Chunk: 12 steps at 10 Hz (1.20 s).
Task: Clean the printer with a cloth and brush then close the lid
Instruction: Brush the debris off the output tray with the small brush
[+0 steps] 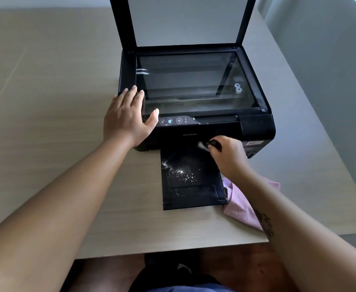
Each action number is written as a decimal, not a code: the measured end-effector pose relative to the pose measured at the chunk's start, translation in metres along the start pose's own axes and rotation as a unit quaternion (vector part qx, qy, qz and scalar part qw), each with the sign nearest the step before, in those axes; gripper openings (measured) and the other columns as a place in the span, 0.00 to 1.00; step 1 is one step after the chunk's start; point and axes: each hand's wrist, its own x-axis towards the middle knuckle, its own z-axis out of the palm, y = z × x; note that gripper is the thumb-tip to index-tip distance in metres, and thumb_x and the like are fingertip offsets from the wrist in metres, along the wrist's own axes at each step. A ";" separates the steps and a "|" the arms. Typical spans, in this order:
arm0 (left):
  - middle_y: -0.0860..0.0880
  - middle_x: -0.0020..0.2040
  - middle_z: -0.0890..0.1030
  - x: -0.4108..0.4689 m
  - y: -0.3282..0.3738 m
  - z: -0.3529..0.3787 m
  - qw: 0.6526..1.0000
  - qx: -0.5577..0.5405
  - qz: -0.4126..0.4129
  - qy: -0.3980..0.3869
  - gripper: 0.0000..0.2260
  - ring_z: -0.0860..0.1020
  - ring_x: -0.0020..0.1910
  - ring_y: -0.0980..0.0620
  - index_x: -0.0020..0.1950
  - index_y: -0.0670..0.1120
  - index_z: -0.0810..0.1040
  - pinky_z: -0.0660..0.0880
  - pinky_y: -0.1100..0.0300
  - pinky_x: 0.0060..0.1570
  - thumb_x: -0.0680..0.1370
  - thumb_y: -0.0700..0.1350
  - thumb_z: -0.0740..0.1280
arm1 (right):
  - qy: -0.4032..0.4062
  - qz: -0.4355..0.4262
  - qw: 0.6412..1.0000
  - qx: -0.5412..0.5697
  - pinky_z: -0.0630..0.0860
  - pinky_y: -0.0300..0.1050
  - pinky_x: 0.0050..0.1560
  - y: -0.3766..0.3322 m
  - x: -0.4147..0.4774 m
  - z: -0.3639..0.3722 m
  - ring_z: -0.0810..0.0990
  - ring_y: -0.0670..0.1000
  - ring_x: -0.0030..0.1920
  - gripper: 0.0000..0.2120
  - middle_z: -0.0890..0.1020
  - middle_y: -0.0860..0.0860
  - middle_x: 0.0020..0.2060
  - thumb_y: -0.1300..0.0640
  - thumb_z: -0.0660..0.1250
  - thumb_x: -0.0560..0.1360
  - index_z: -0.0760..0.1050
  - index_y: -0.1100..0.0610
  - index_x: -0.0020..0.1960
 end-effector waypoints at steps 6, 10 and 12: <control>0.43 0.75 0.66 0.002 -0.002 0.002 1.000 -0.011 0.012 0.022 0.34 0.63 0.74 0.42 0.73 0.43 0.67 0.58 0.46 0.73 0.76 0.64 0.51 | -0.021 -0.014 0.999 -0.025 0.63 0.43 0.37 0.001 -0.040 -0.001 0.77 0.57 0.38 0.06 0.81 0.57 0.35 0.59 0.69 0.73 0.79 0.62 0.43; 0.43 0.75 0.66 -0.001 -0.002 0.001 1.000 -0.010 0.009 0.022 0.34 0.63 0.74 0.42 0.73 0.43 0.68 0.58 0.48 0.74 0.76 0.64 0.51 | -0.005 0.022 1.000 0.000 0.66 0.52 0.32 -0.016 -0.069 0.012 0.68 0.57 0.32 0.09 0.73 0.55 0.29 0.57 0.66 0.73 0.67 0.60 0.41; 0.43 0.75 0.66 -0.002 0.000 -0.001 1.000 -0.012 0.007 0.025 0.34 0.63 0.74 0.43 0.73 0.43 0.68 0.58 0.48 0.73 0.75 0.64 0.51 | -0.016 -0.014 0.998 -0.055 0.67 0.50 0.27 -0.026 -0.074 0.023 0.70 0.60 0.30 0.07 0.72 0.54 0.27 0.59 0.63 0.72 0.65 0.57 0.41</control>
